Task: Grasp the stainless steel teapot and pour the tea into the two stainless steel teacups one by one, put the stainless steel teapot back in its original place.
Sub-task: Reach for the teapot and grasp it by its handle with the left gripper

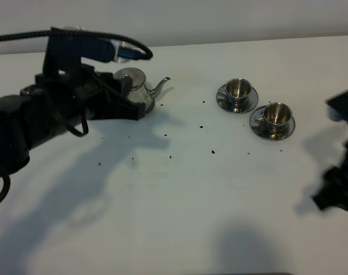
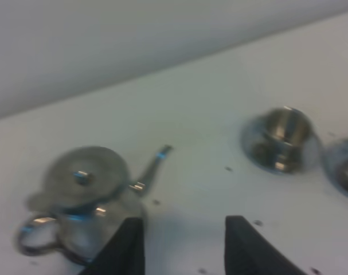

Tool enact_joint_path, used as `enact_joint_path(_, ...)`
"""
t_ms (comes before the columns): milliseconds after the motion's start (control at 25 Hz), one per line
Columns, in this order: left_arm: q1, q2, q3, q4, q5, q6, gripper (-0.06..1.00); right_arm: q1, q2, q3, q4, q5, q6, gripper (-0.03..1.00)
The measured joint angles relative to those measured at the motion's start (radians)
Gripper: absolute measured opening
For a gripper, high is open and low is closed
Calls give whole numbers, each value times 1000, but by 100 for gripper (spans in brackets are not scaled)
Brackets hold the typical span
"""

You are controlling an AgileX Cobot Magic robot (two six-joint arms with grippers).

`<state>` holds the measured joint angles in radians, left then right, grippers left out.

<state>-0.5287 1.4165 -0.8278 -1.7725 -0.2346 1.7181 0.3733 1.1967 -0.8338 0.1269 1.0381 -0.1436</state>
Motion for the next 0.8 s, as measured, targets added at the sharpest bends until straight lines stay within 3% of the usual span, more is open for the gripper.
enact_joint_path(240,0,0,-69,-1,-159,78,37,0,-229,0,-42,149,72,45)
enact_joint_path(360,0,0,-85,-1,-222,101,37,0,-368,5,-46,168,84,45)
enact_joint_path(800,0,0,-85,-1,-254,110,37,0,-814,244,-127,185,106,45)
